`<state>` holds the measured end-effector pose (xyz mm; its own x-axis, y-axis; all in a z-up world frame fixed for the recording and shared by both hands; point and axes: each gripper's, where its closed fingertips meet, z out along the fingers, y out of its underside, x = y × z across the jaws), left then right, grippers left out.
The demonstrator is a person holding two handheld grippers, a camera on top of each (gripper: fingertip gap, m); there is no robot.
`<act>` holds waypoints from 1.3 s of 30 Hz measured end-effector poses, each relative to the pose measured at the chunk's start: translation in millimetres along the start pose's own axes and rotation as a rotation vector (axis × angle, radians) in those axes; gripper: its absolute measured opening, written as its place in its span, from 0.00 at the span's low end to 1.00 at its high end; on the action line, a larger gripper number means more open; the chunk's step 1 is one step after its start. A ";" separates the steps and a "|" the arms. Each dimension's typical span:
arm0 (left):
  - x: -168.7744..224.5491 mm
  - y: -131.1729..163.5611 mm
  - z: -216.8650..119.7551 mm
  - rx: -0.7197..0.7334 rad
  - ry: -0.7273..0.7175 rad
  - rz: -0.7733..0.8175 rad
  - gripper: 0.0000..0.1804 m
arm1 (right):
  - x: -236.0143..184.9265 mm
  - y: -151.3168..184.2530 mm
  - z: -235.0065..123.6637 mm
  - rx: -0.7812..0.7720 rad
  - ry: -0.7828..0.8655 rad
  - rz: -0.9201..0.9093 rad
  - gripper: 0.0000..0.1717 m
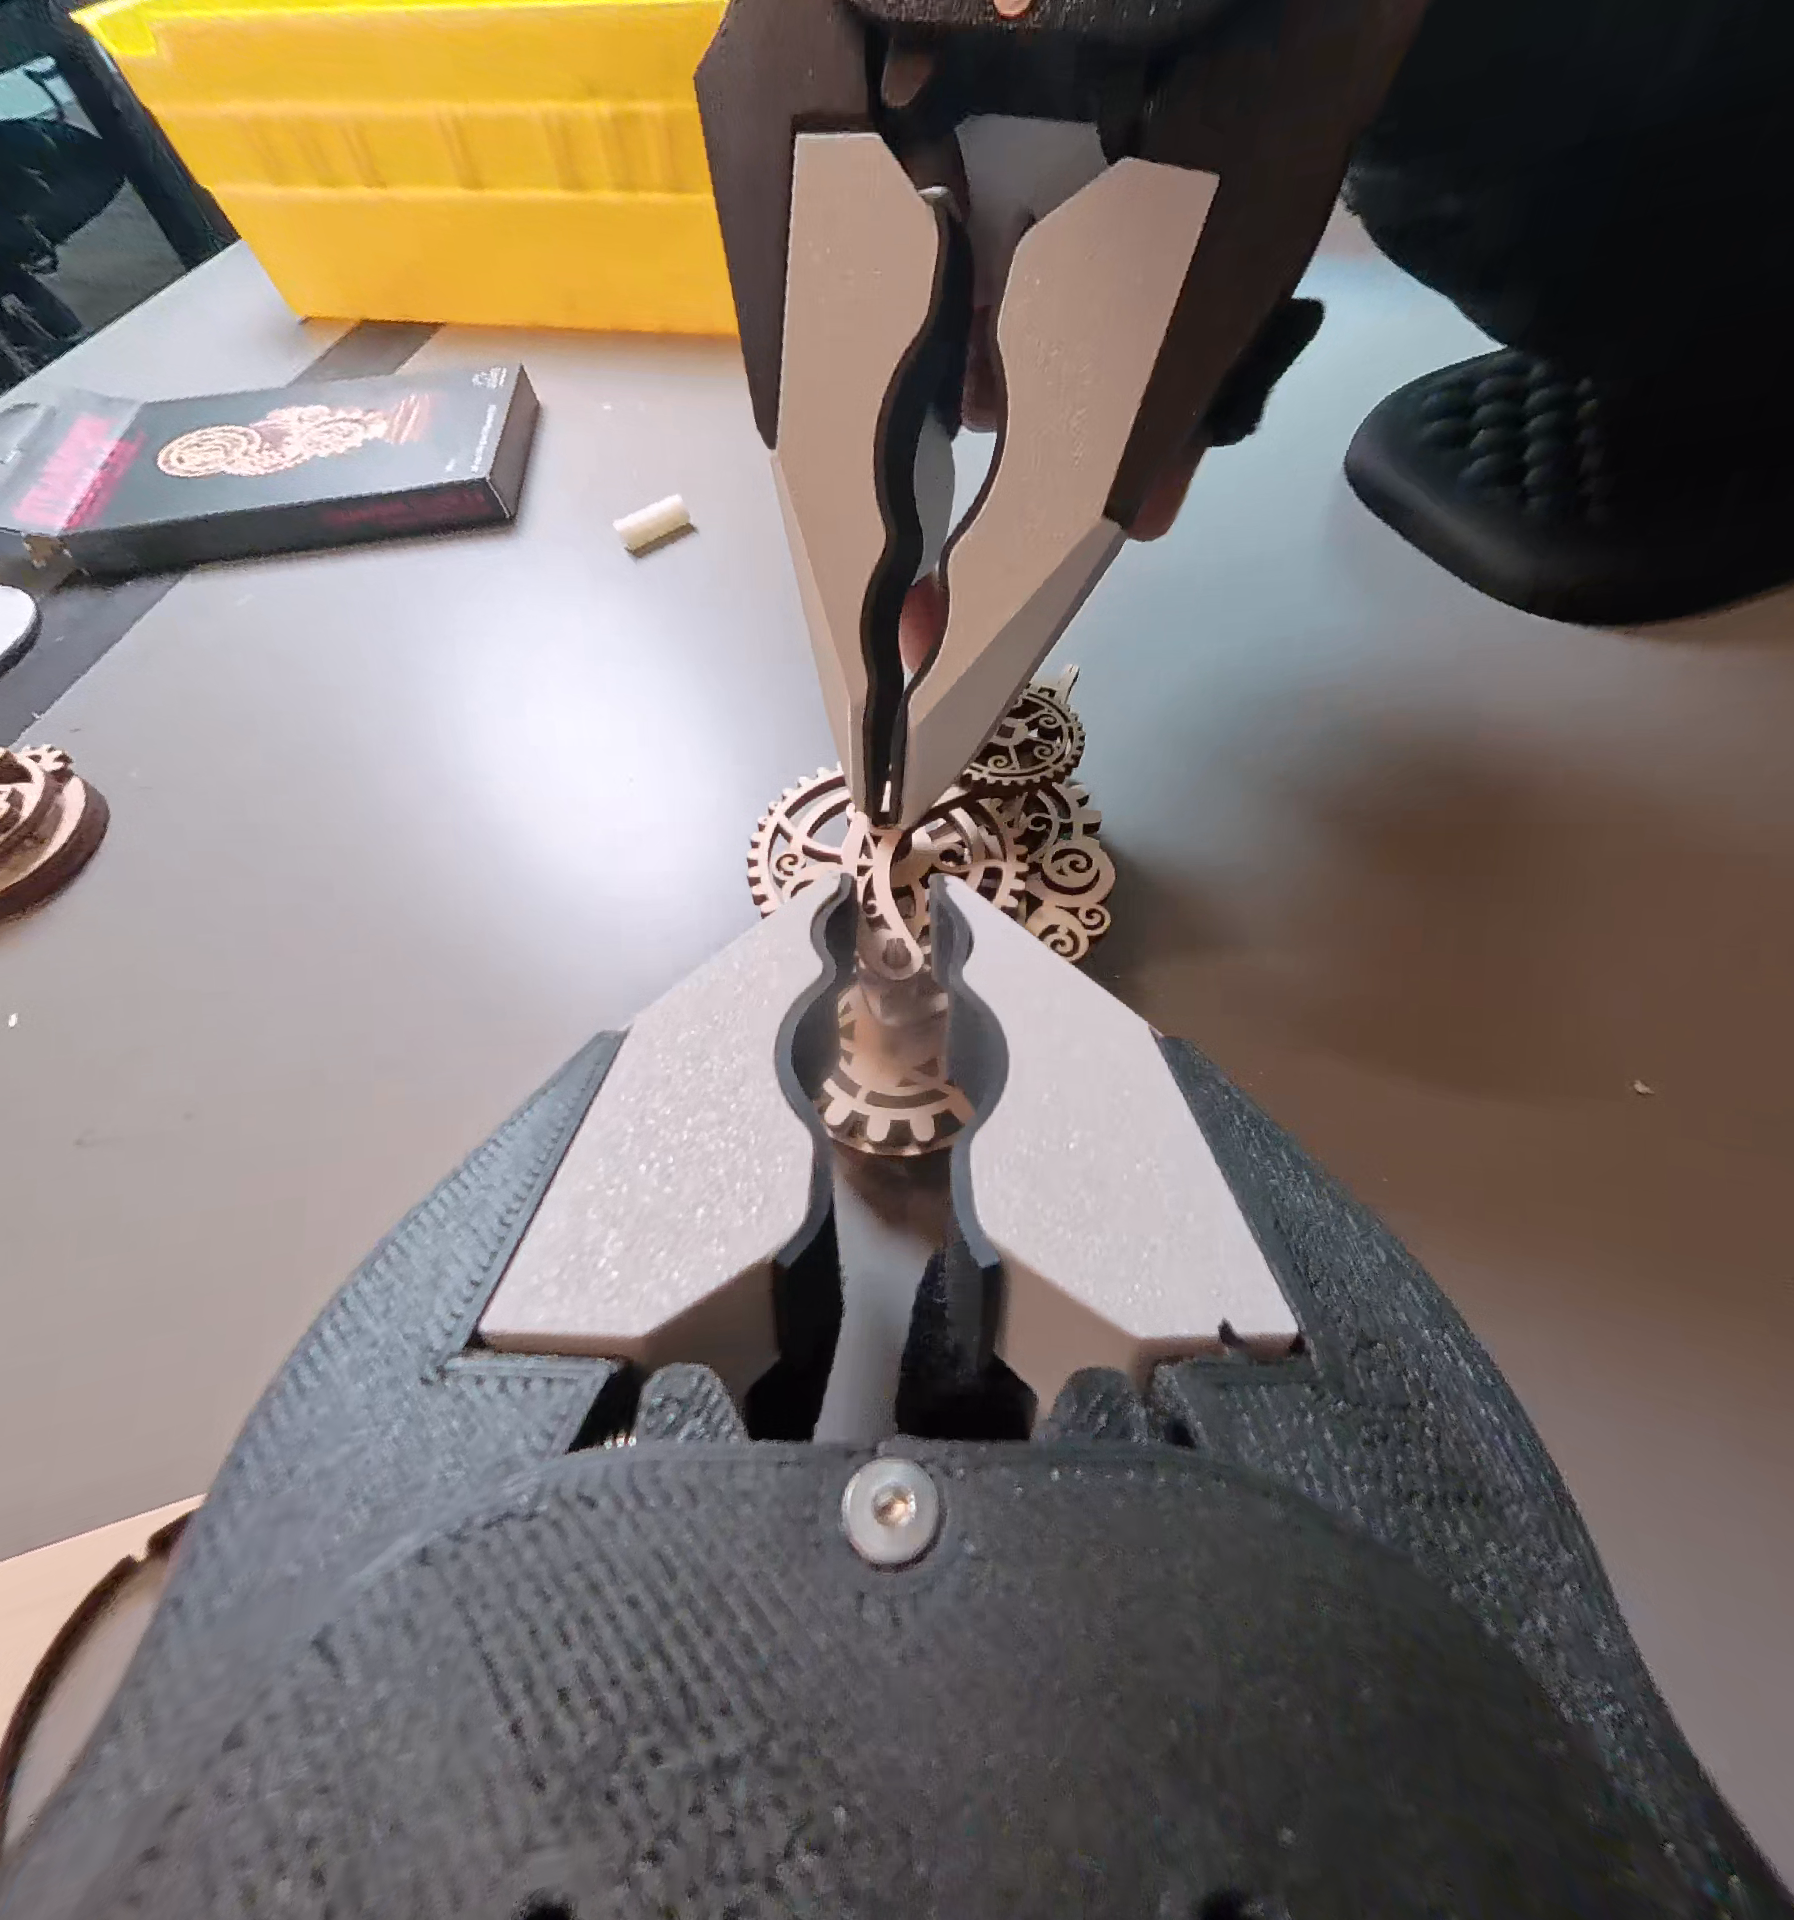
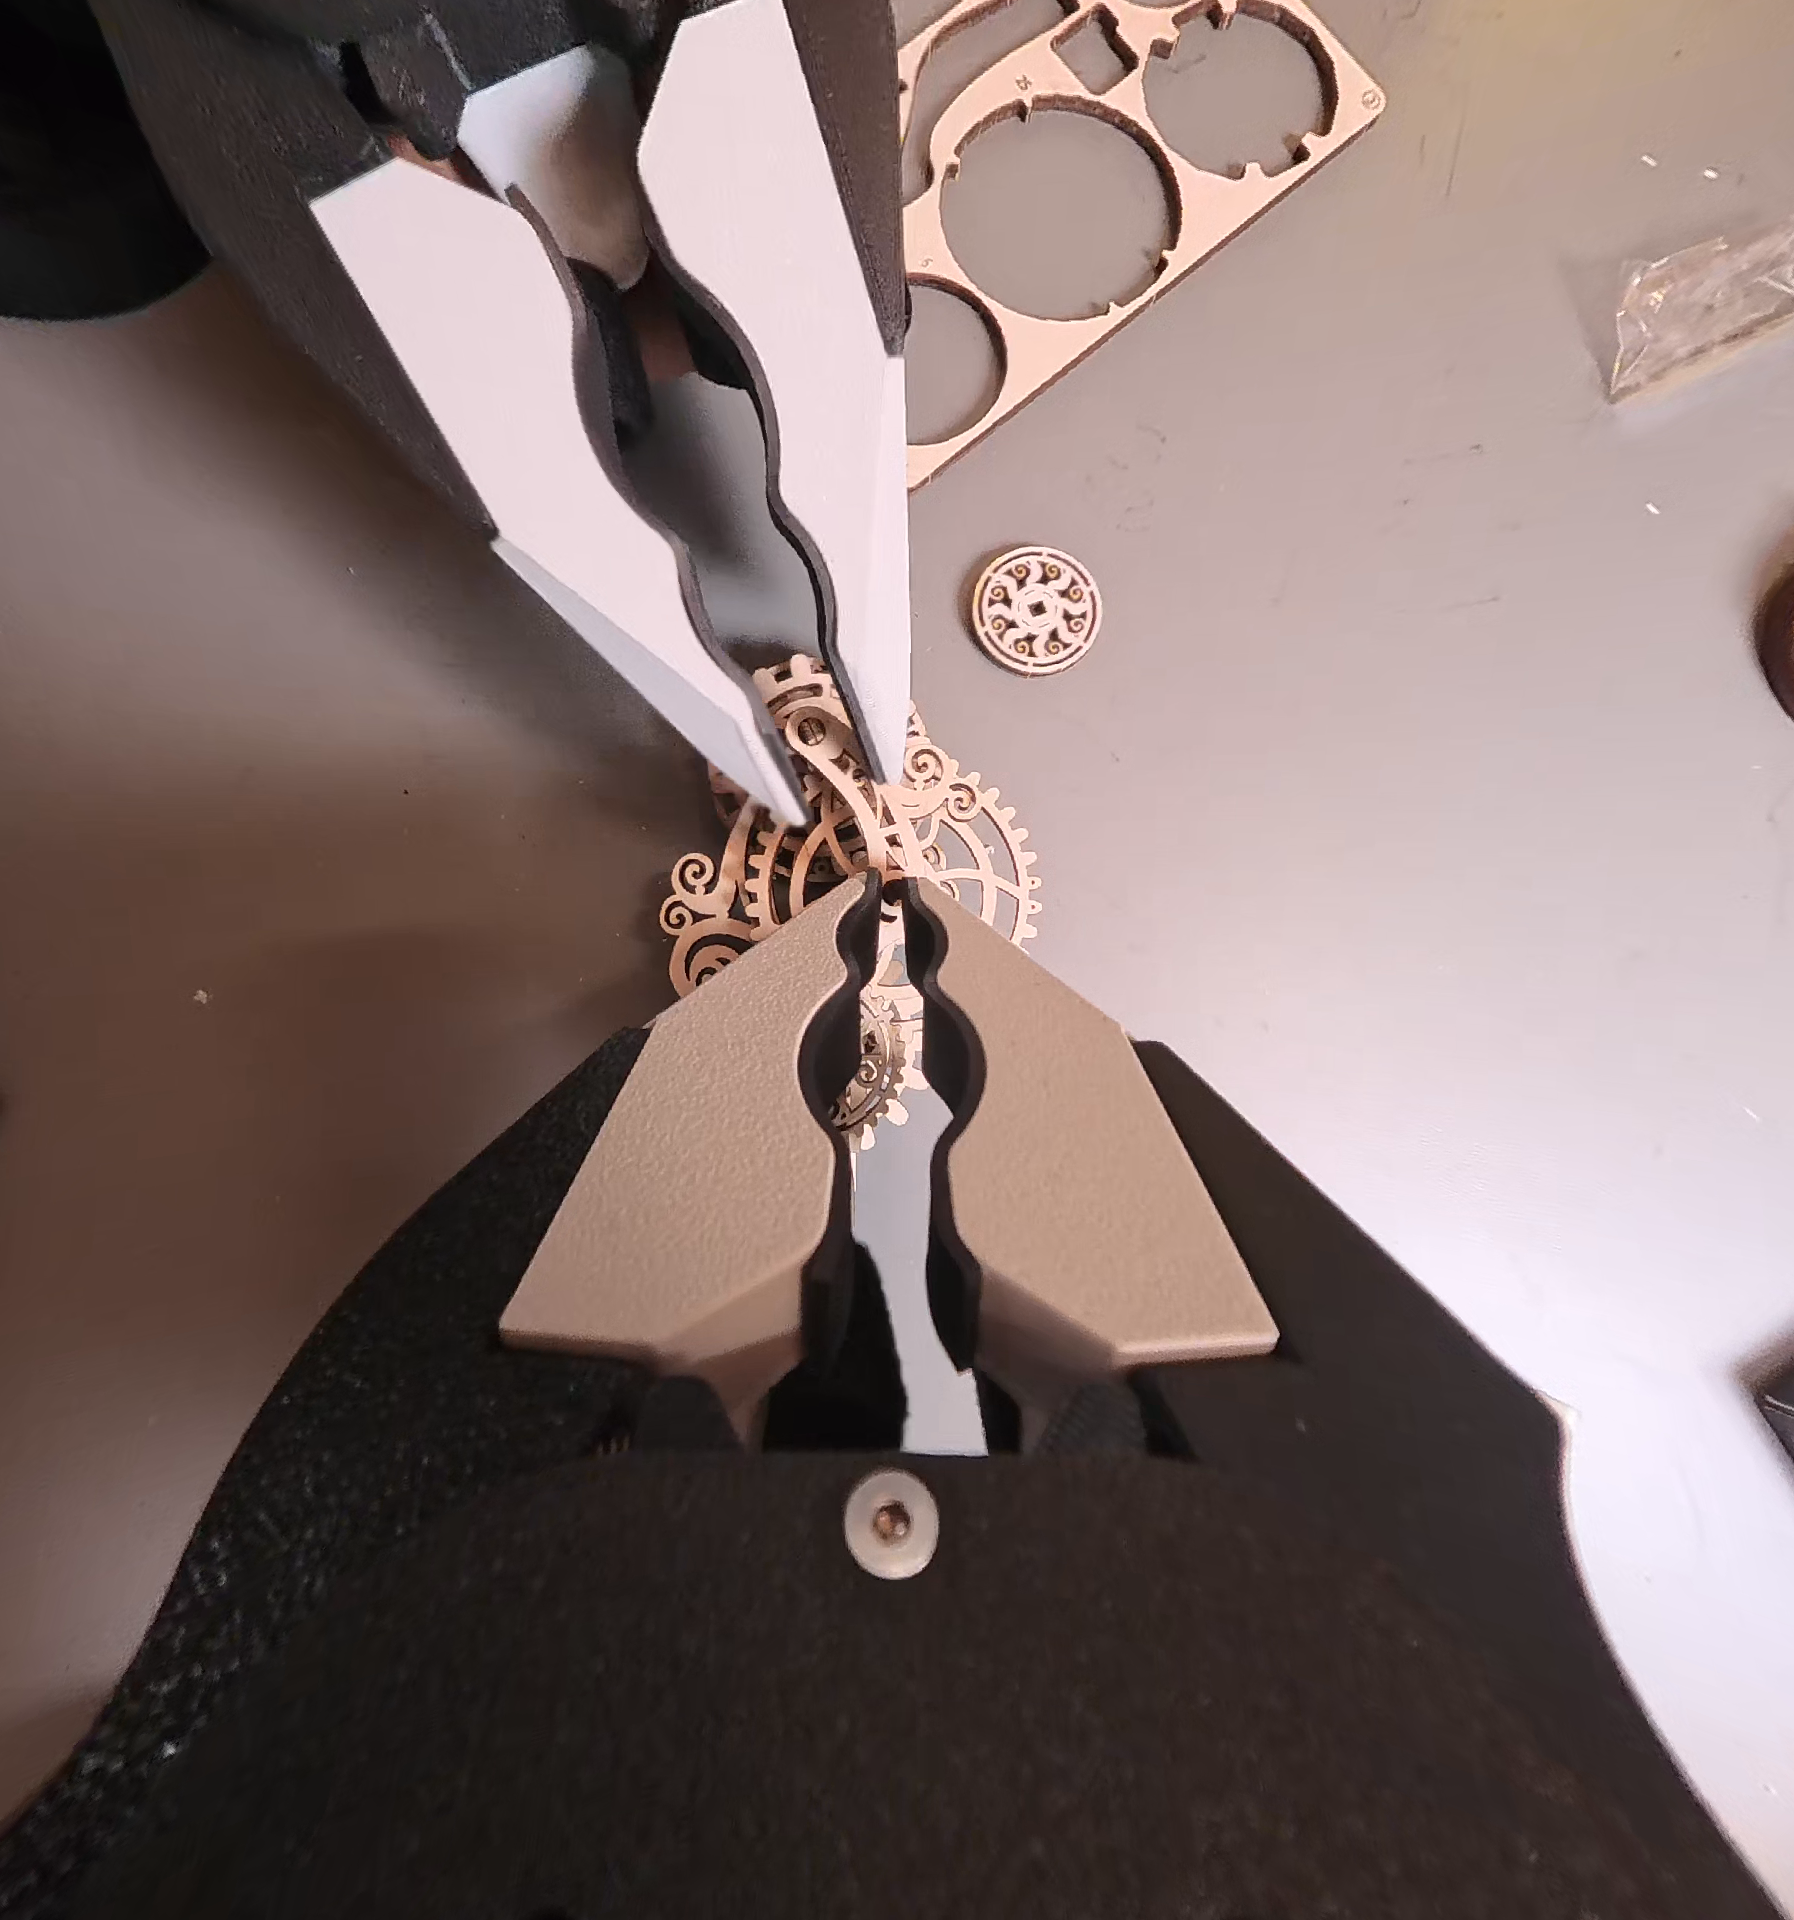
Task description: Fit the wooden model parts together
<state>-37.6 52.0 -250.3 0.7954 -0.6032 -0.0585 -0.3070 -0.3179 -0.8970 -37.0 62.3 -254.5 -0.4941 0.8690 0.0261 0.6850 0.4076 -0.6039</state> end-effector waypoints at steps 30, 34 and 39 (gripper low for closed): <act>-69.3 56.7 -14.0 -0.350 -0.189 -0.117 0.25 | 30.3 -5.0 -58.5 0.149 0.103 0.042 0.07; -64.3 56.6 -11.9 -0.392 -0.163 -0.128 0.19 | 30.7 -7.2 -66.6 0.165 0.119 0.036 0.06; -62.3 57.1 -11.4 -0.415 -0.141 -0.151 0.17 | 28.3 -10.2 -70.6 0.185 0.111 0.034 0.06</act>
<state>-110.6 63.1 -292.9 0.9017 -0.4316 -0.0255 -0.3428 -0.6778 -0.6504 -20.1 102.5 -191.3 -0.4031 0.9113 0.0843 0.5856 0.3276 -0.7414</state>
